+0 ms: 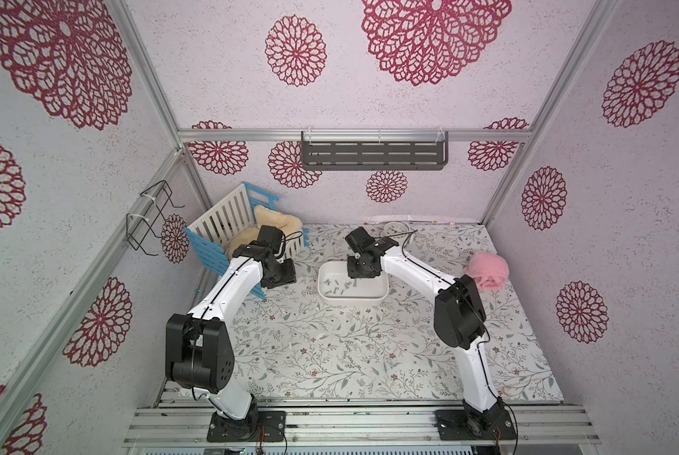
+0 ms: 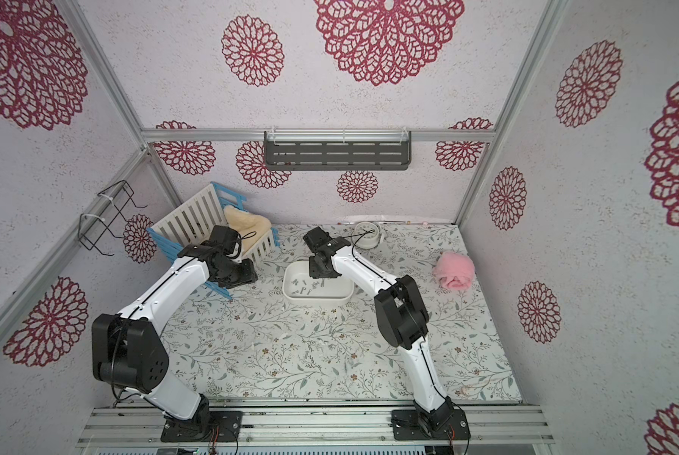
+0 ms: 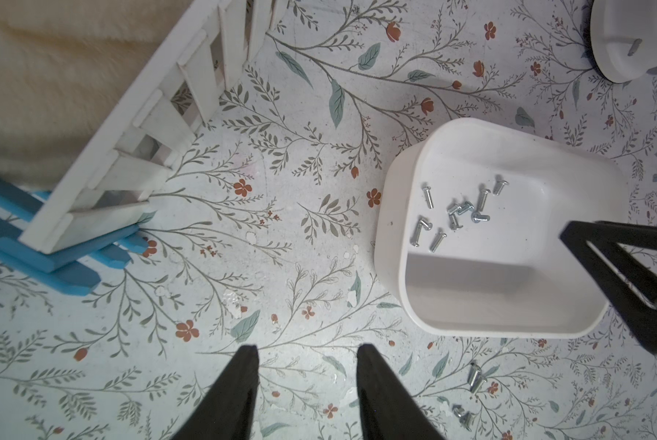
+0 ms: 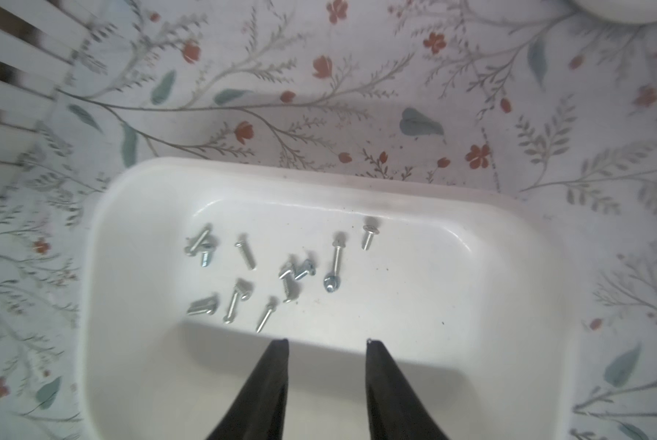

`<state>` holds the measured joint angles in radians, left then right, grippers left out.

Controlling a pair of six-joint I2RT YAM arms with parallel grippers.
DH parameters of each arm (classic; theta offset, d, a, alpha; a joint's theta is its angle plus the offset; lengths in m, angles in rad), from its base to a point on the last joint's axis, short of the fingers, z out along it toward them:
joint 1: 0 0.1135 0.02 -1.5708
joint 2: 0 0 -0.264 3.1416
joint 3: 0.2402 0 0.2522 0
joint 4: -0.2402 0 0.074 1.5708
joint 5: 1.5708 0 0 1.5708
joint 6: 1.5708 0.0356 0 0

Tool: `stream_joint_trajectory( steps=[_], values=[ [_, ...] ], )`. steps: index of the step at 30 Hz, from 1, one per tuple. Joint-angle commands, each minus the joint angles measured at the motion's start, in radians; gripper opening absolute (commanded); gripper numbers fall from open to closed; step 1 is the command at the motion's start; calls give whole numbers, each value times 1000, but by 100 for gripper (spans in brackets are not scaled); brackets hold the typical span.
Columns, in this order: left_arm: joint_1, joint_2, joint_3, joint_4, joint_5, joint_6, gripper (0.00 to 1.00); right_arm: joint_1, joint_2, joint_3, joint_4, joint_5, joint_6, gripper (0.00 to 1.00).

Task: Put the screws on the desktop into the storage box
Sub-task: Place the screw in the storage box.

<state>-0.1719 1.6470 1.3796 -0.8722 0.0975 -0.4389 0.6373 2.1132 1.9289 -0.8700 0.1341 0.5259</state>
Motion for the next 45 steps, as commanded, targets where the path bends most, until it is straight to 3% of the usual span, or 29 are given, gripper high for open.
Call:
stream_joint_trajectory(
  steps=[1,10,17,32,45],
  values=[
    [9,1,-4,22,10,-4,47,34,-201,-90,35,78,55,38],
    [-55,-6,-9,24,-10,7,47,24,-620,-639,223,145,246,38],
    [-200,-35,-25,22,-39,-8,46,-6,-762,-833,199,160,274,39],
    [-582,-2,-132,24,8,-241,46,-52,-776,-918,178,99,229,40],
    [-703,144,-152,24,59,-281,46,-57,-787,-922,173,94,221,40]
  ],
)
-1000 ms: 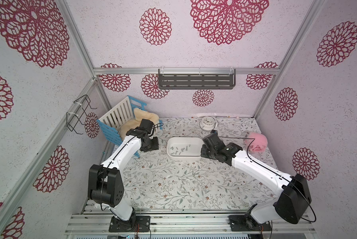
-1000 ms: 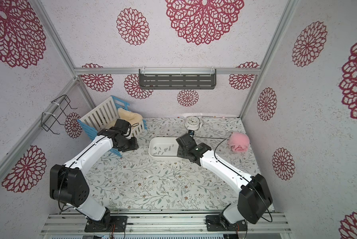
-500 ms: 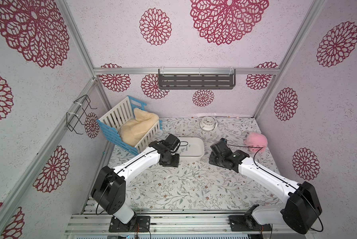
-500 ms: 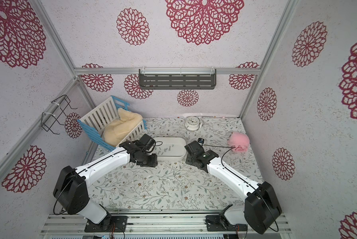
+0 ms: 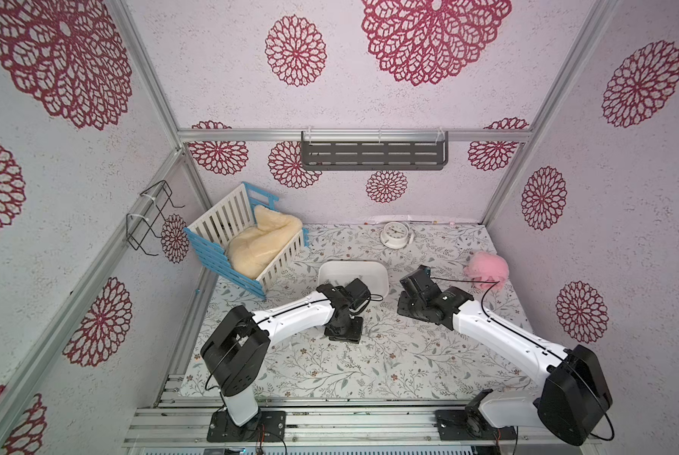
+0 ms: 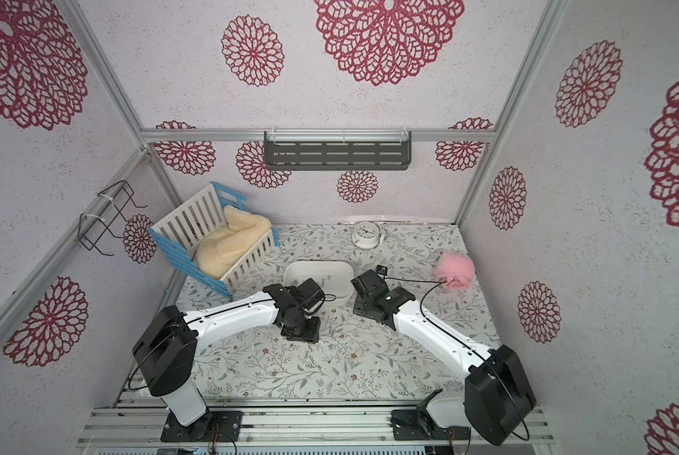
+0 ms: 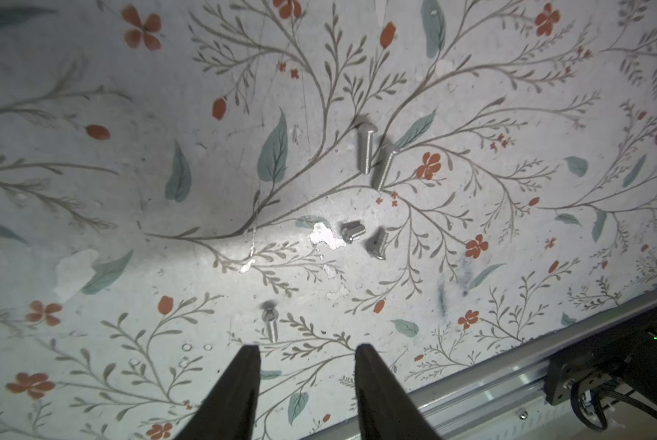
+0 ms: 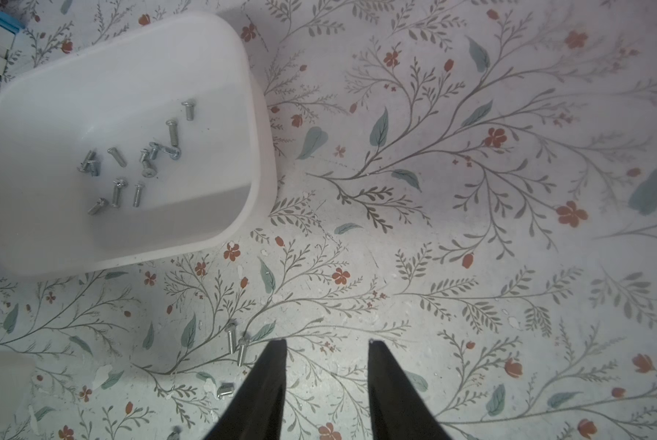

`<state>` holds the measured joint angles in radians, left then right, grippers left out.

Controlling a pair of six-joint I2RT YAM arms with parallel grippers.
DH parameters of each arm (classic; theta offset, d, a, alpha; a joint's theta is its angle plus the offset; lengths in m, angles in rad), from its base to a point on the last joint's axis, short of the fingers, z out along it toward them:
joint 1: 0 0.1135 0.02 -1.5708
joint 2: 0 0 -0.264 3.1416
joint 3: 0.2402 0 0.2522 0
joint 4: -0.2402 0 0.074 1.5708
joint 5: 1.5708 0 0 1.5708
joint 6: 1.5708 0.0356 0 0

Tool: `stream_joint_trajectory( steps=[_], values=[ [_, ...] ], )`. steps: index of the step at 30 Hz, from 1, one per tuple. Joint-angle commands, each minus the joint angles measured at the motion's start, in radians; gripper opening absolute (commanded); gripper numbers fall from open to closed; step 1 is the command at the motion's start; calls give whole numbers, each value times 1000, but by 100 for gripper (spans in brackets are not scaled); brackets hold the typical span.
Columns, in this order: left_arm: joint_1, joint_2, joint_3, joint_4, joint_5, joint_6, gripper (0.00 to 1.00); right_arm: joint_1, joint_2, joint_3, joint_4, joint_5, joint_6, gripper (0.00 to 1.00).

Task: Put the screws on the desktop into the storage box
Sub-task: Place the screw in the storage box, then pick up the screw from the center of the board.

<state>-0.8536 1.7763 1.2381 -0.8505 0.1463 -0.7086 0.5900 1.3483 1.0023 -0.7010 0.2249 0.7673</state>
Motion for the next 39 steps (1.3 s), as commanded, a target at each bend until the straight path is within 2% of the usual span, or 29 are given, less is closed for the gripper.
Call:
stream_joint_trajectory(
  steps=[1,12,25,33,39],
  values=[
    [-25,21,-14,5,9,-12,46,-11,-23,4,2,3,-22,40],
    [-43,34,-70,23,-21,-22,46,-13,-21,4,6,-4,-19,40],
    [-45,64,-109,67,-8,-25,41,-13,-19,4,4,-7,-16,40],
    [-46,80,-109,70,-22,-17,36,-13,-16,4,5,-10,-16,40],
    [-57,110,-114,68,-29,-10,28,-13,-12,4,7,-10,-16,40]
  ],
)
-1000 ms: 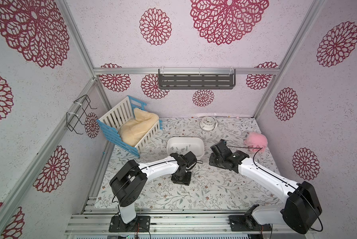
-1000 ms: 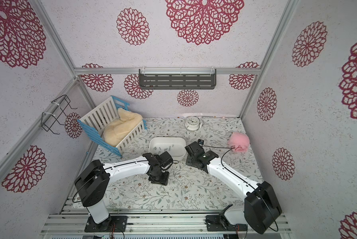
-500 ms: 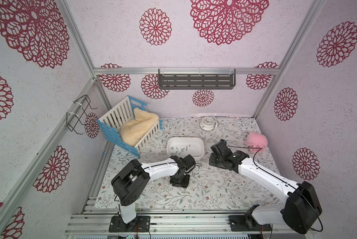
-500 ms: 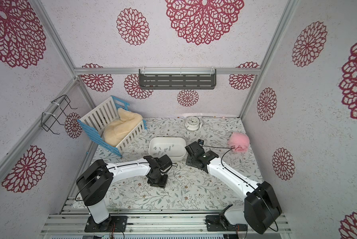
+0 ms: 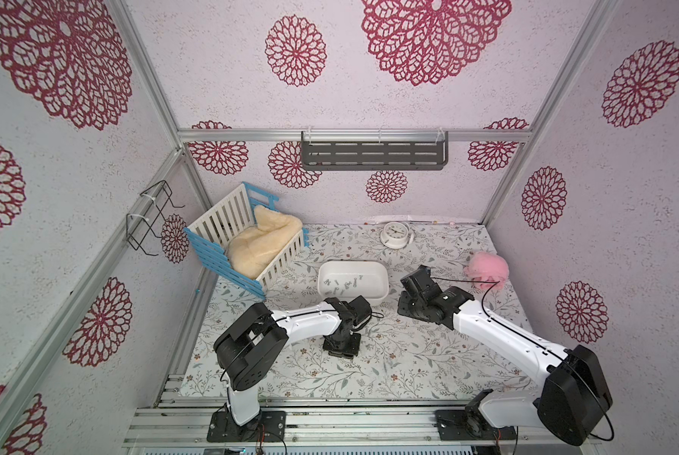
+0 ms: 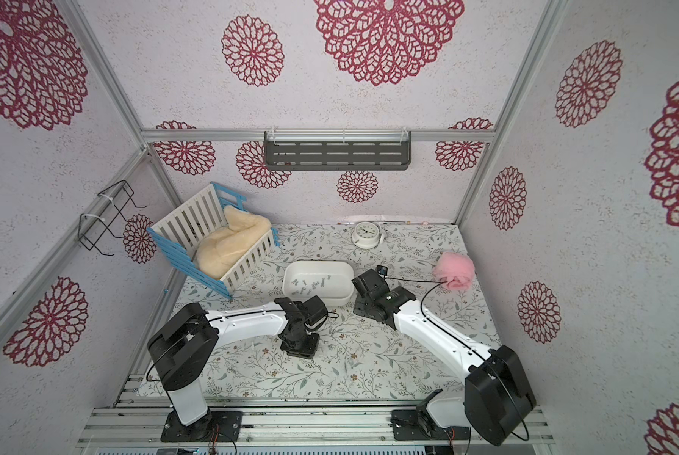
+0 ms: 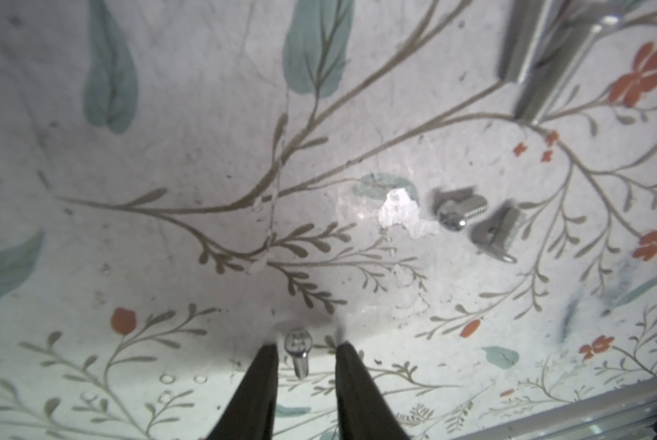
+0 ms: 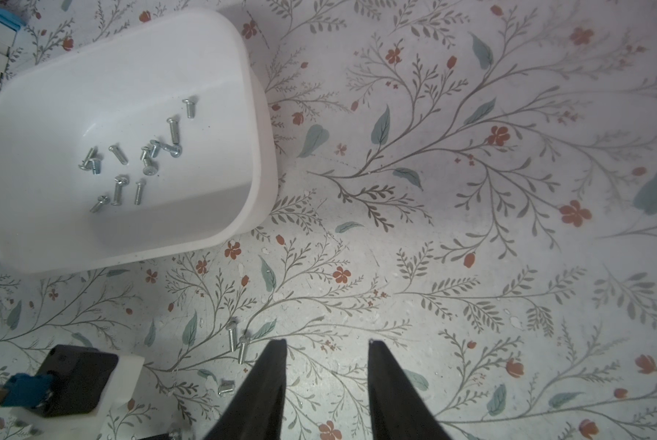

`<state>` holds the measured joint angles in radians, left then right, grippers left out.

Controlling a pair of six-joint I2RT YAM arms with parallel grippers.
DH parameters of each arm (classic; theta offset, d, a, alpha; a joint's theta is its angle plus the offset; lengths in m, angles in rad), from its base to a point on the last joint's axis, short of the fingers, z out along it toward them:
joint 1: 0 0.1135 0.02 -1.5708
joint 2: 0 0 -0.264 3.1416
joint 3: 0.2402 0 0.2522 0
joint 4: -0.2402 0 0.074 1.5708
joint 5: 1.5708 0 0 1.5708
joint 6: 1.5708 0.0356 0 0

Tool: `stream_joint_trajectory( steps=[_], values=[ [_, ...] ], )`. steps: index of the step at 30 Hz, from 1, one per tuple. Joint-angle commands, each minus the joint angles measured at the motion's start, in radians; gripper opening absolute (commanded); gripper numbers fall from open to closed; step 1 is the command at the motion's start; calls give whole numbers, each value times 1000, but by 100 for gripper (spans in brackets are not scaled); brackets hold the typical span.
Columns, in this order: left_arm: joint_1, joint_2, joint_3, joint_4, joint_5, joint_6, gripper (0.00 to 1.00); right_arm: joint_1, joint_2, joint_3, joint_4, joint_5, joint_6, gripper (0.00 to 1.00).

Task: Put the screws on the desktop into the storage box
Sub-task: Pick up the screw from the center of the board.

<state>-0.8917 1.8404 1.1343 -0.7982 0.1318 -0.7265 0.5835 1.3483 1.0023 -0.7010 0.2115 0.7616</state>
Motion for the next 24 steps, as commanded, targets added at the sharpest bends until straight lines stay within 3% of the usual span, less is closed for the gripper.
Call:
stream_joint_trajectory(
  steps=[1,24],
  values=[
    [-22,51,-10,16,-17,9,27,-7,-12,4,8,1,-10,40],
    [-32,55,-13,13,-55,15,9,-6,-11,-2,21,-11,-8,39]
  ],
)
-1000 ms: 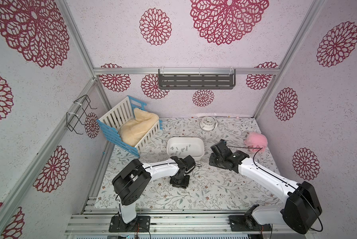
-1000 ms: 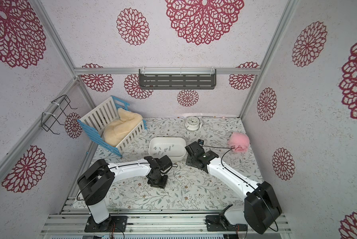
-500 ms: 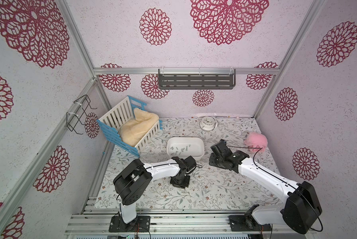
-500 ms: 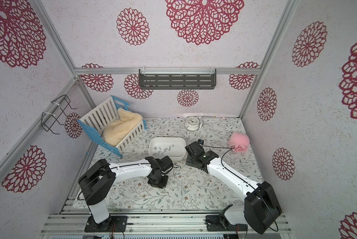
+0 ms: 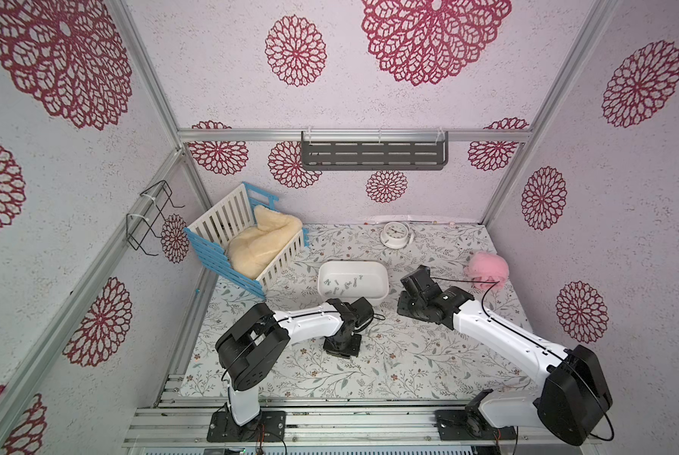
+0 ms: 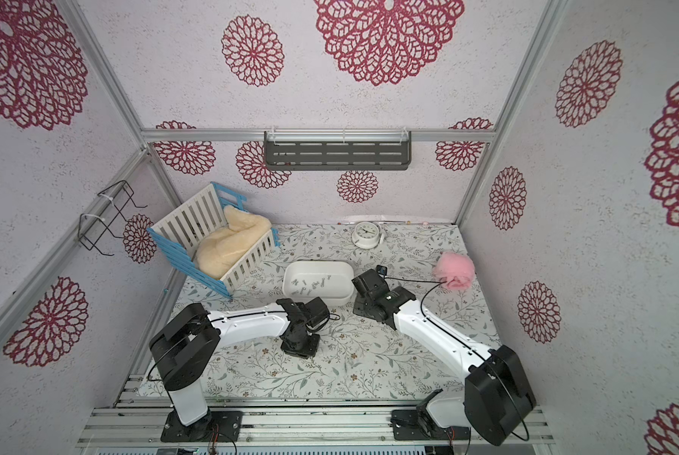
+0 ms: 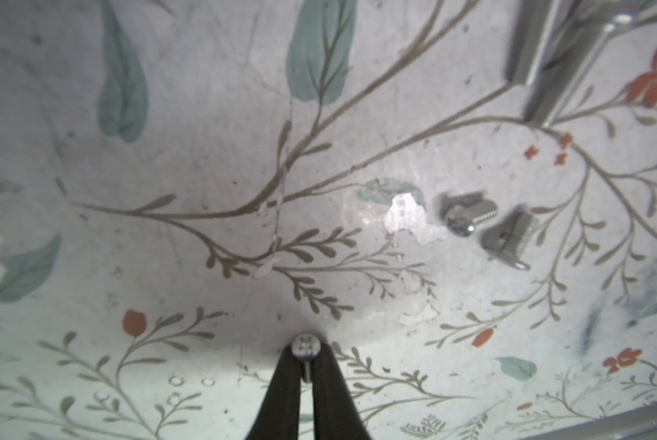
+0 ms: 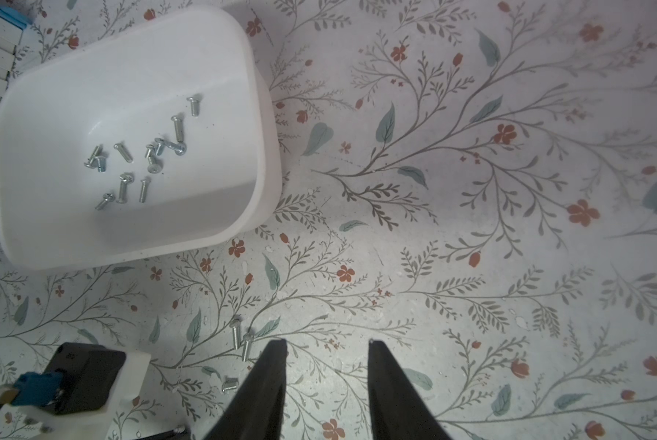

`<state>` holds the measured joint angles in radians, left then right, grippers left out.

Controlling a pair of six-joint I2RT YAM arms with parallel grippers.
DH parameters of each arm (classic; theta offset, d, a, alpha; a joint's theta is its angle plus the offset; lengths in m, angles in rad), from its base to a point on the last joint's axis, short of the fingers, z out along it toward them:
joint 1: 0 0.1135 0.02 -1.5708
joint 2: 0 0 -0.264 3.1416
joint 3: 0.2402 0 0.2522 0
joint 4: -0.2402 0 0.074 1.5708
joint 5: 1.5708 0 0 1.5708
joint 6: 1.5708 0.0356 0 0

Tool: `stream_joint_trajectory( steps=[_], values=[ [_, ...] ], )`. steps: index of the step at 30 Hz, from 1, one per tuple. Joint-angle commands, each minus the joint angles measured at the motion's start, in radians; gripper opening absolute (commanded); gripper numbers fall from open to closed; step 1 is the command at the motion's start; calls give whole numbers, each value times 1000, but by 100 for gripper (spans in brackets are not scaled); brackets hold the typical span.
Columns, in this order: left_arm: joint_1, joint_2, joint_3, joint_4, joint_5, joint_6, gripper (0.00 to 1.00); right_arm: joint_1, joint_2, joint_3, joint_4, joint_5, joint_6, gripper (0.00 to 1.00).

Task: Put the screws on the desktop into the storage box
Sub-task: Pick up the screw from the center of the board, then place the screw in the storage box.

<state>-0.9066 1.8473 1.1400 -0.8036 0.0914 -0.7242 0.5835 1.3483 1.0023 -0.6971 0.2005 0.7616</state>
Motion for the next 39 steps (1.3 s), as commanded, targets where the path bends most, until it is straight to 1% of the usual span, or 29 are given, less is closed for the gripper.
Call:
stream_joint_trajectory(
  steps=[1,8,13,16,20,23,28,33,34,36,39],
  values=[
    [-16,46,-16,13,-18,14,8,-6,-12,-2,18,0,-8,39],
    [-13,-6,31,-59,-65,41,7,-6,-18,-2,16,-1,-7,39],
    [12,-34,77,-112,-87,73,7,-6,-21,-3,18,-7,-7,39],
    [50,-52,100,-136,-96,96,7,-5,-24,-6,18,-8,-8,39],
    [135,-89,152,-179,-123,144,7,-5,-30,-5,16,-10,-11,39],
    [199,-95,246,-228,-149,189,7,-5,-32,-1,10,-18,-18,39],
    [290,-34,479,-309,-171,258,7,-4,-47,-2,8,-31,-18,39],
    [362,106,746,-387,-168,311,7,-4,-64,5,6,-31,-15,39],
    [371,161,783,-395,-163,316,7,-5,-64,7,5,-32,-16,39],
    [389,221,854,-404,-144,318,8,-4,-67,10,5,-33,-16,39],
    [399,295,923,-417,-125,321,8,-3,-67,10,6,-34,-15,39]
  ],
)
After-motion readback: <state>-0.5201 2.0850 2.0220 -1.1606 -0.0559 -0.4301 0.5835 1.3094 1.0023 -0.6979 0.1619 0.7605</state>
